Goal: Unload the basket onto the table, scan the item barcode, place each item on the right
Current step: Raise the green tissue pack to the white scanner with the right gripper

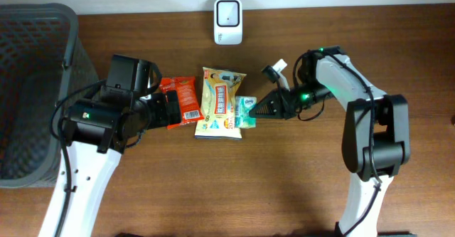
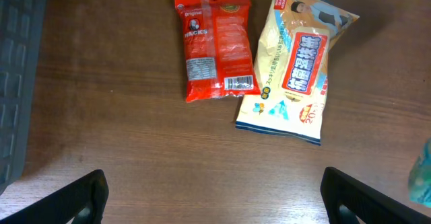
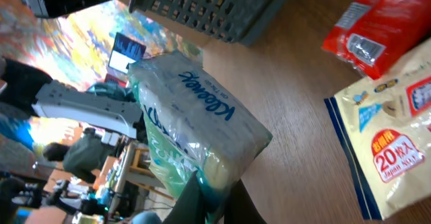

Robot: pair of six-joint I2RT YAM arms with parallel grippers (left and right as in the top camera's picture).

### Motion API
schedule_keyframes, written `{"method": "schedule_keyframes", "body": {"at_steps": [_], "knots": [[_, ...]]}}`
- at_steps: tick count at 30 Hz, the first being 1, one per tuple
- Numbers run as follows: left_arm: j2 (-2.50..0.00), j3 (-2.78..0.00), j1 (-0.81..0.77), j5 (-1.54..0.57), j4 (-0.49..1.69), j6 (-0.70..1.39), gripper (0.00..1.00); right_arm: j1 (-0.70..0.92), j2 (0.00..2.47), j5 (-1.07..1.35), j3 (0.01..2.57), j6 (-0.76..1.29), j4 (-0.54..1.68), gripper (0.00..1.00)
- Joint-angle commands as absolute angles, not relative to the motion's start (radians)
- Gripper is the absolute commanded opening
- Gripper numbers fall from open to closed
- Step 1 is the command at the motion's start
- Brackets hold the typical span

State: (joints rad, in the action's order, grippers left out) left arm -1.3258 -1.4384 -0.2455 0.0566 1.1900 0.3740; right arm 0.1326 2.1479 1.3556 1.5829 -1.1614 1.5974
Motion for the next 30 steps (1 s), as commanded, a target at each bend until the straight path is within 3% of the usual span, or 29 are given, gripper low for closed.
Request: {"method": "schedule_keyframes", "body": {"at_steps": [1,22,25,27,30], "knots": [[-1.320,-1.450,-0.243,0.060,1.191,0.365,0.99,0.149,2.145,1.373,1.590,-1.221,1.602,0.04],[-1.320,-1.450,-0.243,0.060,1.191,0.365,0.99,0.135,2.146,1.455,1.711,-1.257,1.617,0.04],[-1.320,-1.450,-0.243,0.060,1.191,0.365,0.99,0.136,2.146,1.234,1.711,-0.805,1.366,0.04],[-1.320,-1.450,-0.243,0.060,1.191,0.365,0.99,0.148,2.146,0.805,1.724,-0.223,1.096,0.04],[-1.320,-1.450,-0.243,0.060,1.191,0.365,0.99,0.178,2.146,0.461,1.825,-0.065,1.047,0.04]]}}
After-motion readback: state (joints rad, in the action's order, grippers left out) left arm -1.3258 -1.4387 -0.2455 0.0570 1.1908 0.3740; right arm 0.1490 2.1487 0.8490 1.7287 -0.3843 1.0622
